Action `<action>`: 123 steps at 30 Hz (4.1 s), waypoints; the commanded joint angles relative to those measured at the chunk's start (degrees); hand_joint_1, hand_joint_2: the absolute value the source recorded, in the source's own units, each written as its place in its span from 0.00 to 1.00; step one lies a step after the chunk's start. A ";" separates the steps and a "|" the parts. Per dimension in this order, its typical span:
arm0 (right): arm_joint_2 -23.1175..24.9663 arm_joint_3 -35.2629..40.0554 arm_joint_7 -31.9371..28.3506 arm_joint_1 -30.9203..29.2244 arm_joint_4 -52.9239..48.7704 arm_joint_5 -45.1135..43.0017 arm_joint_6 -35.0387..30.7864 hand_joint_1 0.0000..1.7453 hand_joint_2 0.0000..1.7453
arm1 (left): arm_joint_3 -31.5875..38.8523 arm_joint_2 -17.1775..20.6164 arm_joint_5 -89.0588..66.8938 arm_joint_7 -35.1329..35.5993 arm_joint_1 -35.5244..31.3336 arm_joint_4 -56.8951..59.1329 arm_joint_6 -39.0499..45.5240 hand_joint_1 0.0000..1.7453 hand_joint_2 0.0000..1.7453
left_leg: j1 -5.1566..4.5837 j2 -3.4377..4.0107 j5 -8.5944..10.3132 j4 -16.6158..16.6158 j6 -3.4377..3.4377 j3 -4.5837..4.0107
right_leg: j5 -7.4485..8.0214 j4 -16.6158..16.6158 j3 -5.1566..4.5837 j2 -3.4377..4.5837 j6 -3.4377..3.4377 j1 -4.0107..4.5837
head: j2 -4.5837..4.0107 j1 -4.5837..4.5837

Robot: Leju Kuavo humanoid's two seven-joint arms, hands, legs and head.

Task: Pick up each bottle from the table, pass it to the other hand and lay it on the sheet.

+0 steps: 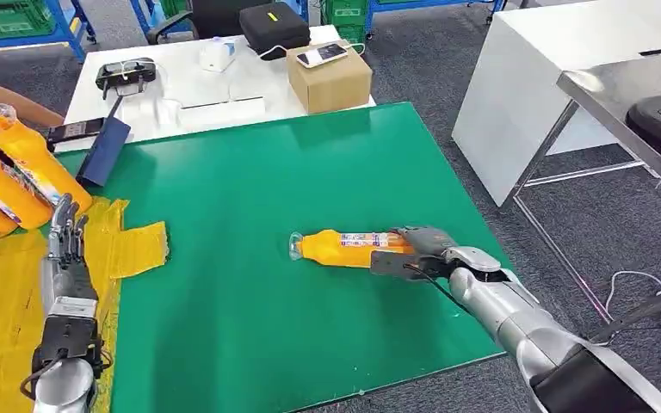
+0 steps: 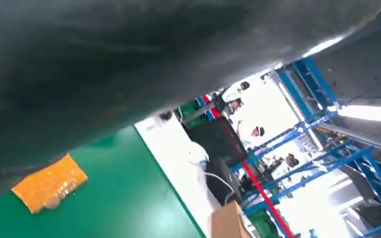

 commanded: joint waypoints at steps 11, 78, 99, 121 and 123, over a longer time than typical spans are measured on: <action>1.71 -1.02 0.21 7.05 4.97 -0.36 1.34 1.00 1.00 | -1.16 -0.42 1.32 0.76 -1.79 2.08 -0.97 0.00 0.00 | 0.09 -0.73 0.26 -0.09 -0.06 -0.58 | 0.21 -0.20 -0.37 -0.12 -0.15 0.14 | 0.00 0.00; 15.05 -12.55 -10.06 15.75 -39.50 -24.44 -0.91 1.00 1.00 | -1.25 -3.40 38.78 17.12 10.73 -3.86 -27.83 0.00 1.00 | -0.03 -0.62 -0.02 0.07 0.08 -1.66 | -0.15 0.16 -0.77 -0.05 -0.07 0.02 | 0.00 -0.02; 19.87 -5.59 -9.28 13.96 -30.03 -24.31 -1.41 1.00 1.00 | -6.45 -2.73 37.48 16.26 9.60 -5.58 -25.87 0.00 1.00 | -0.02 -0.65 0.00 0.04 0.06 -1.67 | -0.14 0.13 -0.75 -0.07 -0.09 0.03 | 0.00 0.00; 21.87 -0.21 -8.89 14.04 -27.61 -23.63 -0.91 1.00 1.00 | -8.45 -3.07 28.89 12.58 8.37 -5.29 -22.48 0.00 1.00 | -0.02 -0.70 0.01 0.04 0.08 -1.71 | -0.16 0.12 -0.80 -0.18 -0.07 0.04 | 0.00 -0.02; 21.95 1.04 -8.82 13.81 -27.24 -23.44 -0.05 1.00 1.00 | -8.34 -3.17 27.99 12.29 8.53 -5.30 -22.17 0.00 1.00 | -0.01 -0.75 0.00 0.04 0.07 -1.69 | -0.15 0.12 -0.79 -0.09 -0.10 0.05 | 0.00 -0.02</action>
